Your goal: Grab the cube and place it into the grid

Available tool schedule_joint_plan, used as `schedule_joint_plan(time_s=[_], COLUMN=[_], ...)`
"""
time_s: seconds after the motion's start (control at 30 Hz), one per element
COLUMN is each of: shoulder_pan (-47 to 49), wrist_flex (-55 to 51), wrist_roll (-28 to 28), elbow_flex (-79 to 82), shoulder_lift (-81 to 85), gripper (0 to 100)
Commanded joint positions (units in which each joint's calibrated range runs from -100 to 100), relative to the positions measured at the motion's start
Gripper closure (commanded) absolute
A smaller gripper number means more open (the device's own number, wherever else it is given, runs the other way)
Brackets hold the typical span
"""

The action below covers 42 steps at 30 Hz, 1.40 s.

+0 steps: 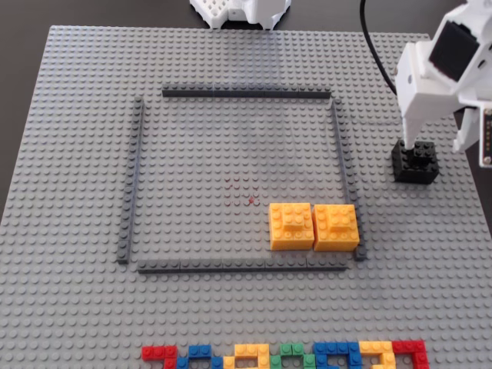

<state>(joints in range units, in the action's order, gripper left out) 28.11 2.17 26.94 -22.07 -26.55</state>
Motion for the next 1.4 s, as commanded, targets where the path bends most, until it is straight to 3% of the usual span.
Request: schedule_joint_plan(time_s=[0.0,0.73,1.37], shoulder_pan=[-0.3,-0.4,-0.6], wrist_flex=[0.3,1.6,1.4], wrist_roll=[-0.4,-1.2,-0.9], elbow_flex=[-3.1,-1.7,-1.3], shoulder_lift=[1.4,-0.8,-1.2], gripper=[79,81,93])
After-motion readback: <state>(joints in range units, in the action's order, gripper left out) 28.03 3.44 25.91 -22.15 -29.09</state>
